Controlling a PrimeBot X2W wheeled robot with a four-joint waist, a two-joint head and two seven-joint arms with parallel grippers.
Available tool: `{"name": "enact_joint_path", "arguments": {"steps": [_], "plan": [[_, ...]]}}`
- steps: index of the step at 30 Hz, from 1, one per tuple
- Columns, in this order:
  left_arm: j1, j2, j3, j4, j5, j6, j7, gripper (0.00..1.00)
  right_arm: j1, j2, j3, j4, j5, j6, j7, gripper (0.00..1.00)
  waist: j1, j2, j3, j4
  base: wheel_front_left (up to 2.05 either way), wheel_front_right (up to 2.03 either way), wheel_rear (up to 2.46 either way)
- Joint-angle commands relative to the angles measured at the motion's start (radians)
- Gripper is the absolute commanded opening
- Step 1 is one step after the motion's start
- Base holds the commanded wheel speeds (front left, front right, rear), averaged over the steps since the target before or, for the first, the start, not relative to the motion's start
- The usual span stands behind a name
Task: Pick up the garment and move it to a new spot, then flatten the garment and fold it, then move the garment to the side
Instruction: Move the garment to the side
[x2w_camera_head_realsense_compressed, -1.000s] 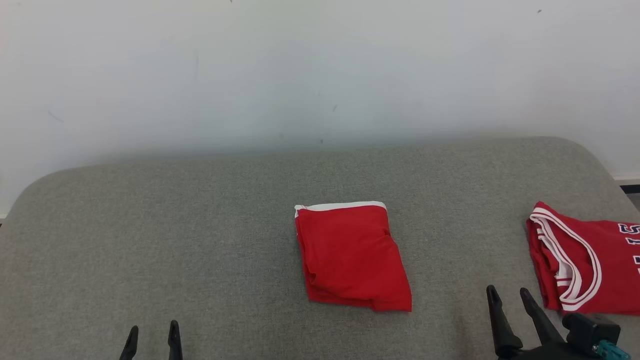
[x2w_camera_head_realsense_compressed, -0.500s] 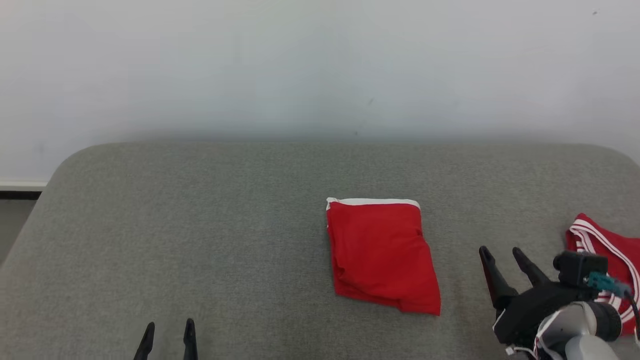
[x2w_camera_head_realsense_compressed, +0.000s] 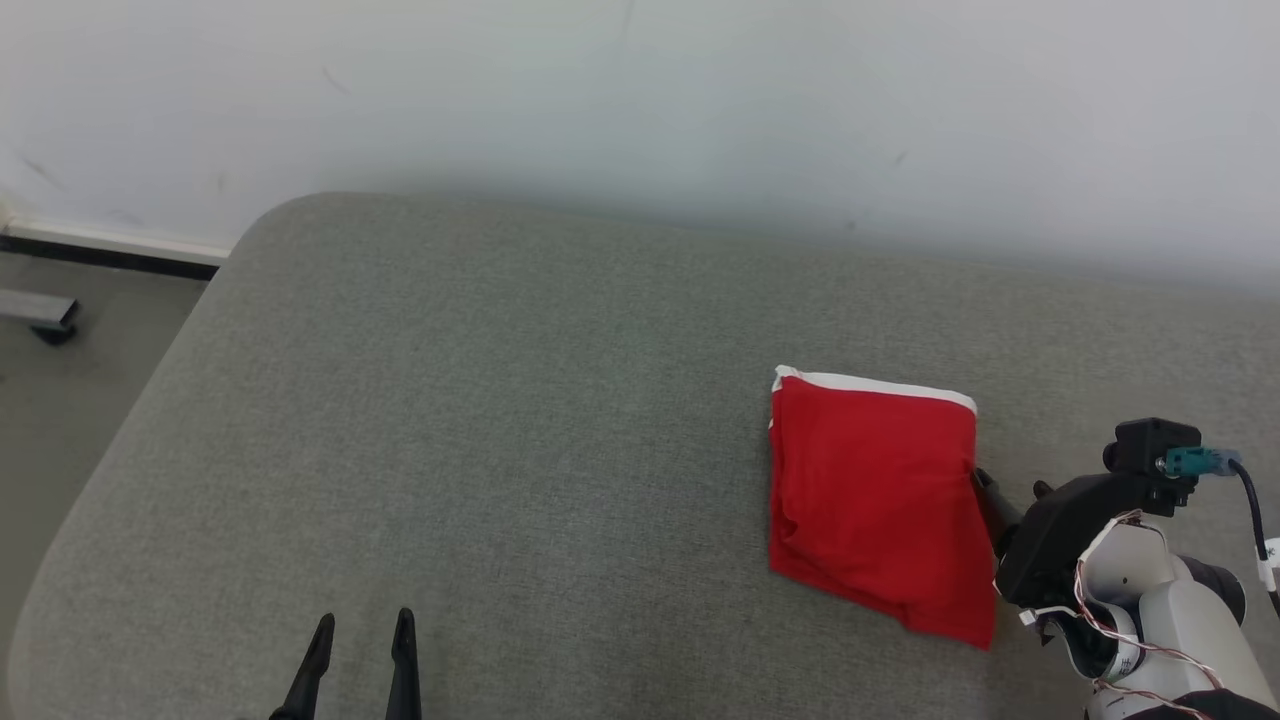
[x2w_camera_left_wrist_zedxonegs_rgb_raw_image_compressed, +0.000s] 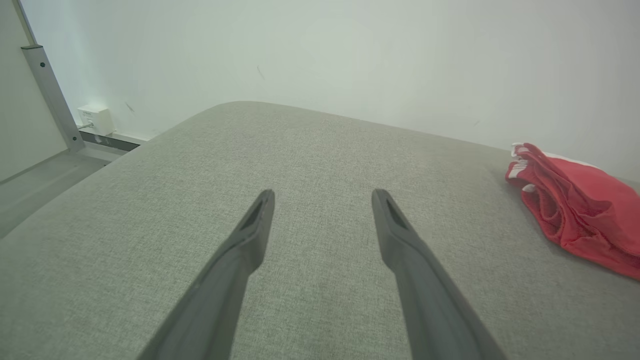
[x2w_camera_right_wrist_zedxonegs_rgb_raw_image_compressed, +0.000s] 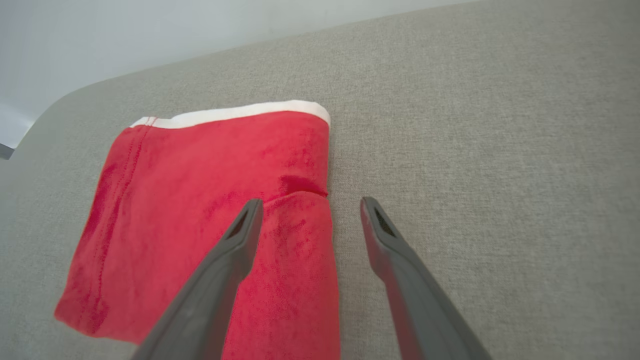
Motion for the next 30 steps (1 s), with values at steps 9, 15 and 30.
{"name": "enact_joint_path", "arguments": {"steps": [9, 15, 30], "plan": [[-0.039, -0.001, -0.024, -0.011, -0.026, 0.01, -0.003, 1.0, -0.07, 0.03, -0.116, 0.106, -0.14, -0.003, 0.067, 1.0, -0.0001, 0.0, 0.097, 0.089, 0.0, 0.0, 0.0], [-0.049, -0.001, -0.03, -0.01, -0.04, 0.019, -0.003, 1.0, -0.065, 0.043, -0.112, 0.207, -0.125, -0.003, 0.151, 0.96, -0.0001, 0.0, 0.115, 0.088, 0.0, 0.0, 0.0], [-0.055, -0.001, -0.022, -0.034, -0.055, 0.032, -0.003, 1.0, -0.093, 0.0, 0.048, 0.076, -0.125, -0.003, 0.163, 0.0, -0.0001, 0.0, 0.1, 0.018, 0.0, 0.0, 0.0]]}}
